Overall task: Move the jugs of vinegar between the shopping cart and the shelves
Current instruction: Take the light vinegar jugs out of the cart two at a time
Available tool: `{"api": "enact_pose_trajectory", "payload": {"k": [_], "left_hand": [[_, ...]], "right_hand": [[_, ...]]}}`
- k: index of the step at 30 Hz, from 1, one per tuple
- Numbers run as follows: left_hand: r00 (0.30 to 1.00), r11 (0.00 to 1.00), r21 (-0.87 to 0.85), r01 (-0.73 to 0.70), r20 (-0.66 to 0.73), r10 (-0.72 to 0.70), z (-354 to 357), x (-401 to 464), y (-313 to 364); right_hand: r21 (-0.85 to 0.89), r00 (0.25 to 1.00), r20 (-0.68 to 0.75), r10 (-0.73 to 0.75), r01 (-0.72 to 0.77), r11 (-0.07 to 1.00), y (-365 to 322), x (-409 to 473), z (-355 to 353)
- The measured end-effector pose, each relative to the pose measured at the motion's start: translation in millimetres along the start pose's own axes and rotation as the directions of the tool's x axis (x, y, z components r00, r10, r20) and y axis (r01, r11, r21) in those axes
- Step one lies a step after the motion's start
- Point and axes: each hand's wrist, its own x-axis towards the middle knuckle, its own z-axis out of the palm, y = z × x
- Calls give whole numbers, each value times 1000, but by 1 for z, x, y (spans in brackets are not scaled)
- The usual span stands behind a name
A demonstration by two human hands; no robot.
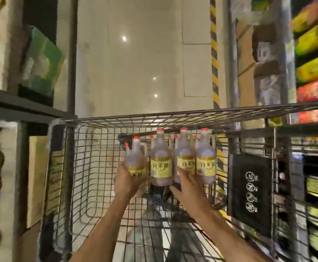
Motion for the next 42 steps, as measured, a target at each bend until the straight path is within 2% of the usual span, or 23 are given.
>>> {"api": "enact_pose_trajectory", "payload": {"k": [5,7,10,12,18,20,24,26,30,32,34,37,42], "left_hand": [[998,996,-62,65,21,-64,-18,-24,-27],[998,995,-75,68,15,-67,-24,-34,-36],[999,995,-85,49,11,-48,-29,-41,-44],[998,994,-93,56,3,-56,-33,-40,-48],[999,994,-101,-46,-33,43,-39,-38,-55],[997,991,-108,-74,-34,71,-44,-39,-54],[997,981,-178,-75,10,78,-58,-43,-52],[994,979,-177,-100,15,104,-67,-49,-44],[986,976,-149,-159,28,165,-88,-78,-11],[974,967,-133,-218,30,224,-96,-98,5],[951,949,-105,-298,53,304,-104,-120,22],[905,909,-49,-413,94,416,-115,-164,55],[776,792,1,-610,203,597,-122,-249,111]], "right_hand": [[205,993,5,120,-119,972,-26,28,20],[280,978,-45,205,-185,942,-40,43,35],[259,928,-111,354,-317,912,-58,58,53],[295,890,-71,451,-413,862,-63,68,62],[581,856,31,515,-435,688,-52,97,90],[617,861,16,509,-409,672,-47,98,93],[607,897,21,441,-362,707,-49,75,66],[586,928,26,371,-314,747,-48,55,52],[572,939,39,341,-301,763,-47,5,24],[574,941,-45,334,-249,780,-47,-23,4],[584,938,-123,325,-197,787,-50,-56,-18],[652,925,-174,337,-149,744,-53,-108,-52],[747,871,-283,402,-63,662,-34,-186,-90]]}}
